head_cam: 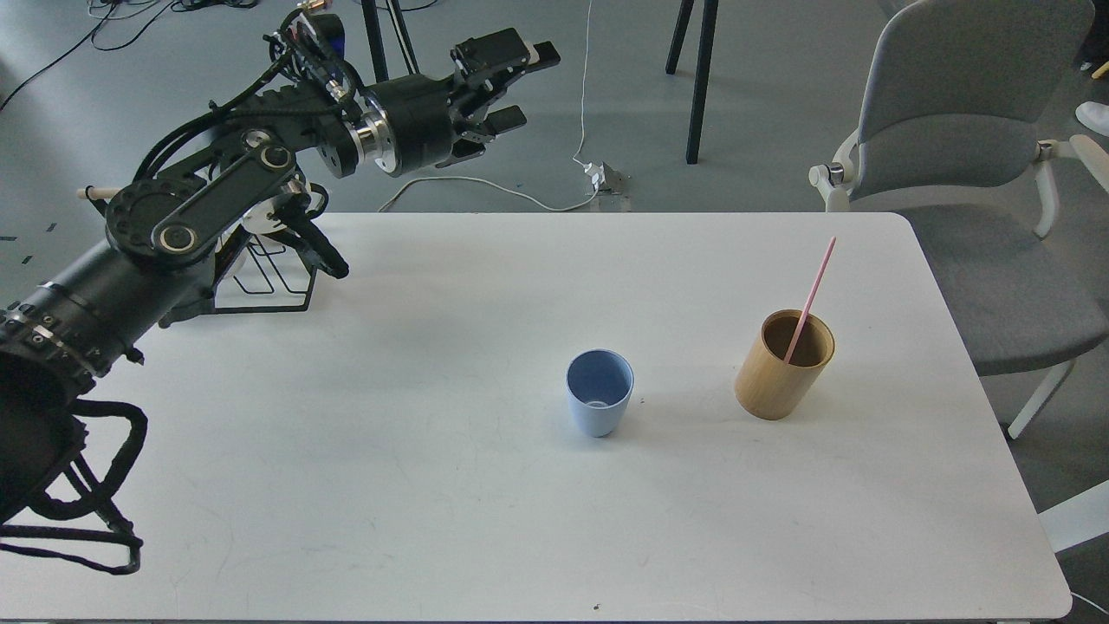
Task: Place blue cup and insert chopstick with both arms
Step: 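Open the left gripper and lift the left arm away from the blue cup, then reach the right gripper to the pink stick in the tan cup and grasp it, then pull the pink stick up out of the tan cup with the right gripper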
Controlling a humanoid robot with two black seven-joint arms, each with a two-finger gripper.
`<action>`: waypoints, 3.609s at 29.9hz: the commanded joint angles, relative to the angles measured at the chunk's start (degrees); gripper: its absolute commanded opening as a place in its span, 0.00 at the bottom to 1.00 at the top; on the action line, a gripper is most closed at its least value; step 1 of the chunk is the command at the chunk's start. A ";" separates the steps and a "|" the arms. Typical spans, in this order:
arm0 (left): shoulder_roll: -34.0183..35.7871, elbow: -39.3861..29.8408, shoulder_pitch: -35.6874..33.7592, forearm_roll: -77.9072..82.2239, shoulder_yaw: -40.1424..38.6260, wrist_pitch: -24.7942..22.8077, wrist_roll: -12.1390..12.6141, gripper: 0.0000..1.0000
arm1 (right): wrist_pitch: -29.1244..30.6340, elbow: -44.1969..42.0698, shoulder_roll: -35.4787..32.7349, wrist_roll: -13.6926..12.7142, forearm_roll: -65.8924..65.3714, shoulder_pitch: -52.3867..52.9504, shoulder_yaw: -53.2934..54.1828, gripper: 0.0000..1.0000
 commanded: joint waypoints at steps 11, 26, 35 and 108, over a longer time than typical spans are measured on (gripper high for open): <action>-2.08 8.15 3.53 -43.63 -1.22 -0.03 -3.70 0.99 | -10.86 17.08 1.79 -0.34 -39.54 -0.06 -7.04 0.99; -1.37 8.15 6.08 -45.57 -1.93 -0.03 -3.78 0.99 | -12.00 23.24 6.45 -1.92 -77.27 4.78 -20.40 0.97; -1.37 7.54 6.69 -45.57 -1.93 -0.03 -3.87 0.99 | -13.76 20.95 10.23 -4.03 -77.45 4.60 -24.18 0.81; 0.12 7.80 7.58 -45.40 -1.84 -0.03 -3.87 0.99 | -11.66 34.92 -2.07 -4.03 -80.70 14.43 -26.21 0.00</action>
